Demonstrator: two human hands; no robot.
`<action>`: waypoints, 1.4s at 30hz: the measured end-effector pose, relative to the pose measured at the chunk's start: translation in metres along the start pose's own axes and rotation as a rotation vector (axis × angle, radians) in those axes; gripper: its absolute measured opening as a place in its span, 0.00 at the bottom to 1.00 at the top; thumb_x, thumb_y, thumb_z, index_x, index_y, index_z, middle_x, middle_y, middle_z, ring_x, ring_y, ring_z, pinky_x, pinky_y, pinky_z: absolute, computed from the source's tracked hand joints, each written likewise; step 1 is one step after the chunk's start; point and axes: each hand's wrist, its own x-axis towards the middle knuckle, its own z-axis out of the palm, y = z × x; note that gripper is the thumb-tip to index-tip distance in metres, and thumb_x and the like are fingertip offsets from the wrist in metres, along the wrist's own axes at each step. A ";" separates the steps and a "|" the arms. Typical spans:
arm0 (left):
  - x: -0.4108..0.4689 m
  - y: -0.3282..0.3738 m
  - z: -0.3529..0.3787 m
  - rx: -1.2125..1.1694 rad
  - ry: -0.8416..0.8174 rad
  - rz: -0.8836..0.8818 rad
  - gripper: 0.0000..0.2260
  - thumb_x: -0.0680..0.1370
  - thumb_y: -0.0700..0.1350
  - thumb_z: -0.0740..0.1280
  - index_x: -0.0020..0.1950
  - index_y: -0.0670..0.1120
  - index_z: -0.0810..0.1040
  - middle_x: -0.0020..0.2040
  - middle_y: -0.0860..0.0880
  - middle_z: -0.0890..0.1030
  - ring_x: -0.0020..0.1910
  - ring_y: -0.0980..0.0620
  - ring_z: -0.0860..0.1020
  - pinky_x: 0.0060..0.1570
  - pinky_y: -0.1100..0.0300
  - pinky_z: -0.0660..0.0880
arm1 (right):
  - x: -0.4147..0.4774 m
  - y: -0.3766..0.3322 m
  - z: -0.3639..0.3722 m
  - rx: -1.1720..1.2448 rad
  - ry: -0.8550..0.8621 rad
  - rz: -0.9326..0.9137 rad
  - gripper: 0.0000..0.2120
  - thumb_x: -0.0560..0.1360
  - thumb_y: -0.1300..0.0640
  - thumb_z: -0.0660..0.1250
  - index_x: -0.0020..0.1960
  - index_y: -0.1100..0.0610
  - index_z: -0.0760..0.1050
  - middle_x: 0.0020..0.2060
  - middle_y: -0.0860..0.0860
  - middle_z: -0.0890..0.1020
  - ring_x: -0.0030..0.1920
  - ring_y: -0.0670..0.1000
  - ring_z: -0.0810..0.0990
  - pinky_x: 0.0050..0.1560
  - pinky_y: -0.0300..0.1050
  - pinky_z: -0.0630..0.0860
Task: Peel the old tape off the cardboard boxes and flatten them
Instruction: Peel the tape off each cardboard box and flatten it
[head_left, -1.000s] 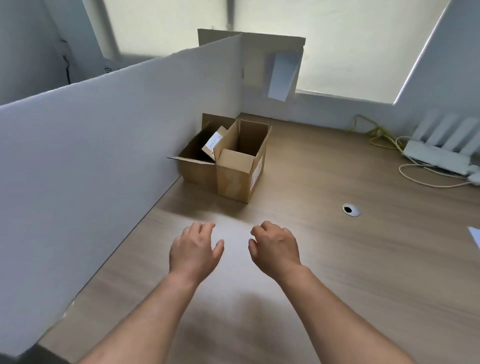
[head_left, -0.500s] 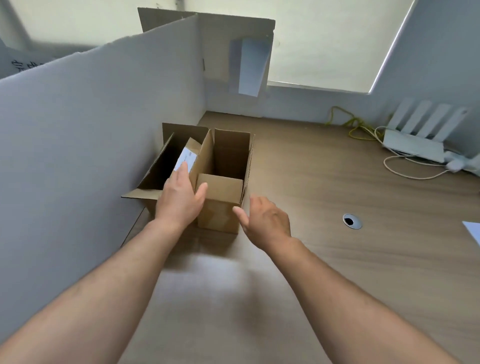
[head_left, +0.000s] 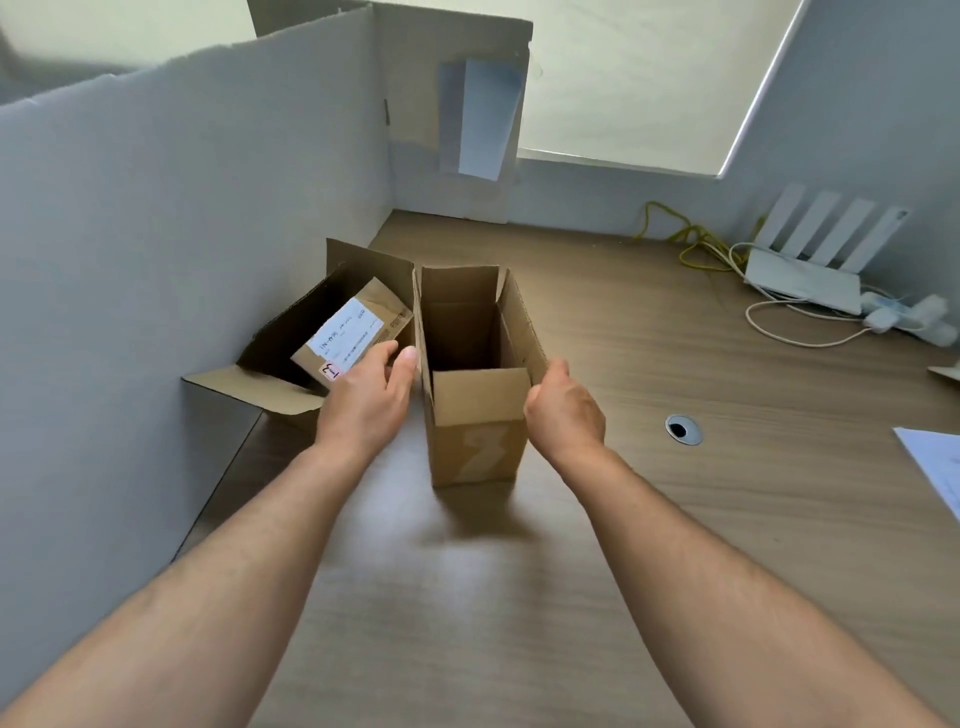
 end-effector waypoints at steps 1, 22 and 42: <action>-0.008 0.003 0.000 -0.011 0.005 0.002 0.21 0.82 0.57 0.54 0.69 0.47 0.71 0.65 0.45 0.76 0.64 0.45 0.71 0.53 0.55 0.68 | -0.005 0.010 -0.006 -0.005 0.000 0.006 0.10 0.79 0.60 0.51 0.58 0.59 0.65 0.42 0.56 0.78 0.39 0.57 0.71 0.35 0.46 0.63; -0.178 0.075 0.053 -0.347 -0.252 -0.658 0.31 0.76 0.71 0.48 0.50 0.45 0.74 0.41 0.46 0.78 0.41 0.46 0.77 0.36 0.56 0.72 | -0.124 0.204 -0.102 0.459 -0.329 0.366 0.34 0.72 0.27 0.46 0.51 0.55 0.73 0.45 0.51 0.78 0.48 0.56 0.78 0.44 0.51 0.79; -0.234 0.101 0.028 -0.776 -0.152 -0.495 0.36 0.75 0.73 0.48 0.55 0.45 0.80 0.47 0.46 0.84 0.49 0.51 0.79 0.41 0.54 0.72 | -0.166 0.208 -0.132 1.018 -0.246 0.329 0.32 0.73 0.28 0.52 0.47 0.55 0.77 0.36 0.54 0.84 0.38 0.52 0.82 0.38 0.46 0.77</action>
